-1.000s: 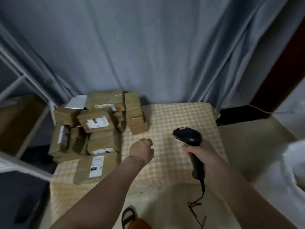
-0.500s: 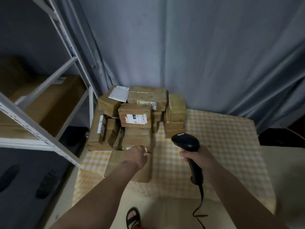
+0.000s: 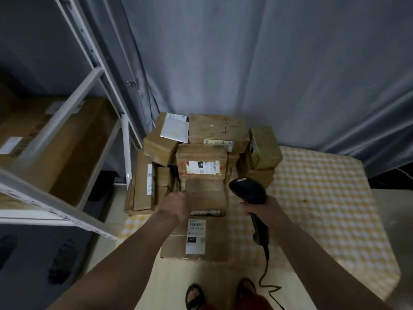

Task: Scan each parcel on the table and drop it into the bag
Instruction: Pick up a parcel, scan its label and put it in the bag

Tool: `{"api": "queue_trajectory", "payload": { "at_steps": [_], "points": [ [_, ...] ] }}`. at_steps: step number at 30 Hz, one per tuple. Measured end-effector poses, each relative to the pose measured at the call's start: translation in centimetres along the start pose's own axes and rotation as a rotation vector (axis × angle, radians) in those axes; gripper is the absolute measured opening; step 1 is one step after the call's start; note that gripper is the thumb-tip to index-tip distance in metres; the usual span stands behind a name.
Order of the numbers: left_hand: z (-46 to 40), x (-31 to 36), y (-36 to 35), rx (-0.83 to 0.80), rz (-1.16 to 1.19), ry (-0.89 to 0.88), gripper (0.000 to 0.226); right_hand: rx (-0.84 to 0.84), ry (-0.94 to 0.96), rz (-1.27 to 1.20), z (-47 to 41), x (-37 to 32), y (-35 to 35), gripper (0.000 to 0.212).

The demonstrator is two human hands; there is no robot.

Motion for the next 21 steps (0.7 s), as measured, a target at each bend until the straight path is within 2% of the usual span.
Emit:
{"api": "queue_trajectory", "payload": {
  "at_steps": [4,9,15,21],
  "points": [
    [-3.0,0.7,0.4,-0.027,0.001,-0.038,0.041,0.001,-0.012,-0.013,-2.7,-1.0,-0.6,0.015],
    [-6.8,2.4,1.3,-0.041,-0.072,-0.079,0.06,-0.078,-0.015,-0.064,-6.5,-2.6,-2.2,0.014],
    [-13.5,6.3,3.0,-0.027,-0.19,-0.138,0.093,-0.078,-0.082,-0.129,-11.7,-2.6,-1.9,0.018],
    [-18.4,7.8,1.2,-0.08,-0.224,-0.135,0.099,-0.038,-0.118,-0.175,-14.9,-0.9,-0.9,0.019]
  ]
}}
Point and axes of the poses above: each hand's wrist, its own z-axis away from the middle knuckle, its own y-axis out of the back of the hand, x = y × z, the point moved 10 cm from there along -z, towards the middle knuckle, and after that the axes turned 2 degrees about y, right-handed, at the moved point
